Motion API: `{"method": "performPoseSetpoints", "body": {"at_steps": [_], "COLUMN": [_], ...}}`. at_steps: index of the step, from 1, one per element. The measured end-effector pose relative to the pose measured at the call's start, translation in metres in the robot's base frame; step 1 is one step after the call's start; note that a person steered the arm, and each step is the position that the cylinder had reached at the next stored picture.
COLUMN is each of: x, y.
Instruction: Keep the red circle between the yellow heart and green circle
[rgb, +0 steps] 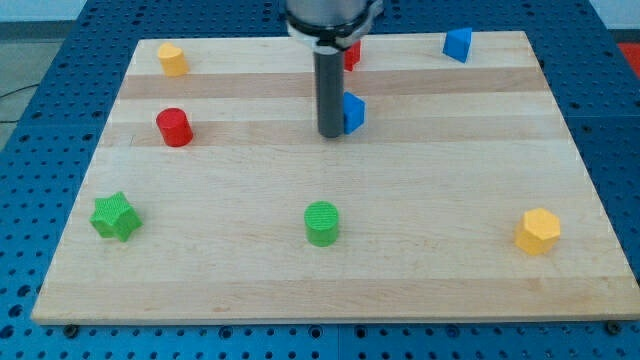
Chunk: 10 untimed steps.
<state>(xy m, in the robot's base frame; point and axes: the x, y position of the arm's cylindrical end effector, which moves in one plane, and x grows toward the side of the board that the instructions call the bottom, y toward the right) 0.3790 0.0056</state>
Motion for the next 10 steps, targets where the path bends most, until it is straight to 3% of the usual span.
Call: {"method": "performPoseSetpoints", "body": {"at_steps": [1,2,3,5,6,8,10], "x": [-0.002,-0.015,-0.061,-0.038,-0.007,0.000,0.009], "y": [0.020,-0.041,-0.125,-0.294,-0.274,-0.163,-0.159]}}
